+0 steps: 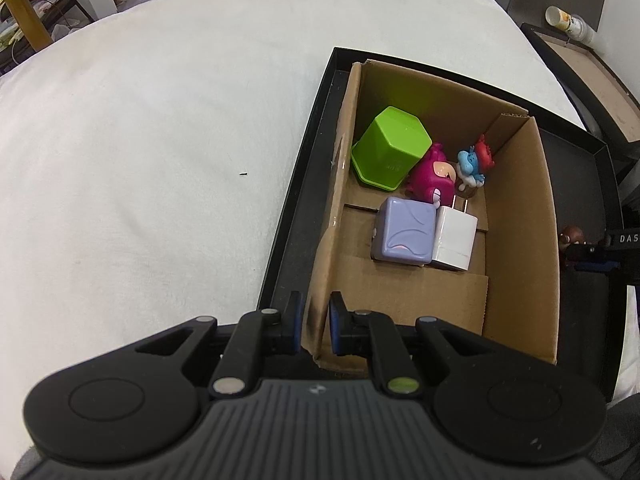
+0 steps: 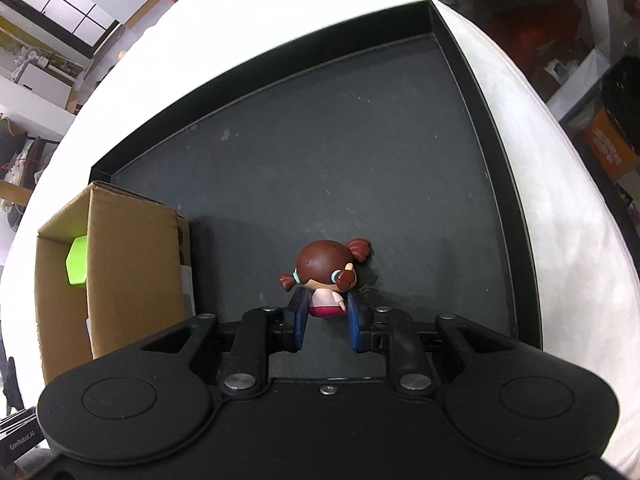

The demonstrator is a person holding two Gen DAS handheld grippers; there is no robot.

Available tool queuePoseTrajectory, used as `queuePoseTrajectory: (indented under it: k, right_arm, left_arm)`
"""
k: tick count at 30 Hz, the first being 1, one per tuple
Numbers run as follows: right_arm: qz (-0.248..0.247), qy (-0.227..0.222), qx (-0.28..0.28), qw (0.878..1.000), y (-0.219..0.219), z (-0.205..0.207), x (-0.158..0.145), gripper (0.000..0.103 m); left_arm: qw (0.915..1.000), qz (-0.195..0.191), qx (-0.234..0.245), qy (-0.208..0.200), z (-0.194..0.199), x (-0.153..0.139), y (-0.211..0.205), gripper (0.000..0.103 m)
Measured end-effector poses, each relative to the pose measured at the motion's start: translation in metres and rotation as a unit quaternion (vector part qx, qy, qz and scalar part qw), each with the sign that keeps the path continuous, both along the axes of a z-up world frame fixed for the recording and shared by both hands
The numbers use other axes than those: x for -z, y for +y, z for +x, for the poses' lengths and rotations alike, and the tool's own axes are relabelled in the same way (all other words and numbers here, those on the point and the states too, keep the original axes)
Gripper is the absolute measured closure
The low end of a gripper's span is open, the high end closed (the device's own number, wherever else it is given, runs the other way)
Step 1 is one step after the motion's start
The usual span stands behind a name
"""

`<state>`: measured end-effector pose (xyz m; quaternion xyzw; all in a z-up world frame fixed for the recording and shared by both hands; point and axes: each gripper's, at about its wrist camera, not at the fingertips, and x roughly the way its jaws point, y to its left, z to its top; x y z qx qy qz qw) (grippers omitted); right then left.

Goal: Organize rigid objects
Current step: 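Lift the brown-haired doll with the right tool over the box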

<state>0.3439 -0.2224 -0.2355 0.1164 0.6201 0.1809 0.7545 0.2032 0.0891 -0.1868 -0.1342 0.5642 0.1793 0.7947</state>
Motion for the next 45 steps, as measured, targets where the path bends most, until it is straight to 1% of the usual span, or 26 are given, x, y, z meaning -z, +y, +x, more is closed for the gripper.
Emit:
queuePoseTrajectory:
  k: [4, 5, 6, 7, 8, 16, 19, 20, 22, 24, 29, 35, 45]
  right_arm:
    - [0.003, 0.012, 0.007, 1.0, 0.003, 0.002, 0.002, 0.077]
    - [0.002, 0.013, 0.008, 1.0, 0.003, 0.003, 0.002, 0.07]
    - [0.001, 0.013, 0.01, 1.0, 0.003, 0.004, 0.002, 0.055]
    - [-0.001, 0.009, 0.014, 1.0, 0.003, 0.005, 0.001, 0.048]
    - [-0.004, 0.005, 0.017, 1.0, 0.004, 0.006, 0.0, 0.042]
    - [-0.023, -0.001, 0.017, 1.0, 0.015, 0.013, 0.0, 0.042]
    - [-0.04, -0.006, 0.009, 0.999, 0.021, 0.012, 0.001, 0.043]
    - [-0.047, -0.009, 0.002, 0.999, 0.024, 0.012, 0.002, 0.044]
    - [-0.059, -0.012, -0.008, 0.998, 0.031, 0.01, 0.001, 0.049]
    - [-0.065, -0.012, -0.015, 0.998, 0.035, 0.009, 0.001, 0.06]
    - [-0.076, -0.024, -0.023, 0.997, 0.042, 0.005, -0.005, 0.061]
    - [-0.074, -0.042, -0.034, 0.996, 0.05, -0.001, -0.022, 0.061]
    - [-0.061, -0.082, -0.052, 0.993, 0.061, -0.011, -0.065, 0.061]
  left_arm:
    - [1.0, -0.001, 0.002, -0.002, 0.0, -0.001, 0.0, 0.09]
    - [1.0, -0.002, 0.002, -0.002, 0.0, -0.001, 0.0, 0.09]
    - [1.0, -0.003, 0.002, -0.003, 0.0, -0.001, 0.001, 0.09]
    - [1.0, -0.005, 0.002, -0.004, 0.0, -0.002, 0.001, 0.09]
    - [1.0, -0.007, 0.002, -0.006, -0.001, -0.002, 0.002, 0.09]
    - [0.9998, -0.017, 0.005, -0.01, 0.001, -0.001, 0.003, 0.09]
    - [0.9996, -0.023, 0.005, -0.013, -0.001, -0.003, 0.006, 0.09]
    - [0.9996, -0.024, 0.005, -0.014, -0.001, -0.003, 0.006, 0.09]
    - [0.9995, -0.028, 0.005, -0.015, -0.002, -0.003, 0.007, 0.09]
    - [0.9994, -0.031, 0.004, -0.017, -0.003, -0.003, 0.009, 0.09]
    - [0.9993, -0.033, 0.005, -0.018, -0.003, -0.003, 0.01, 0.09]
    - [0.9993, -0.033, 0.006, -0.018, -0.003, -0.003, 0.009, 0.09]
    - [0.9993, -0.032, 0.009, -0.02, -0.003, -0.003, 0.008, 0.091]
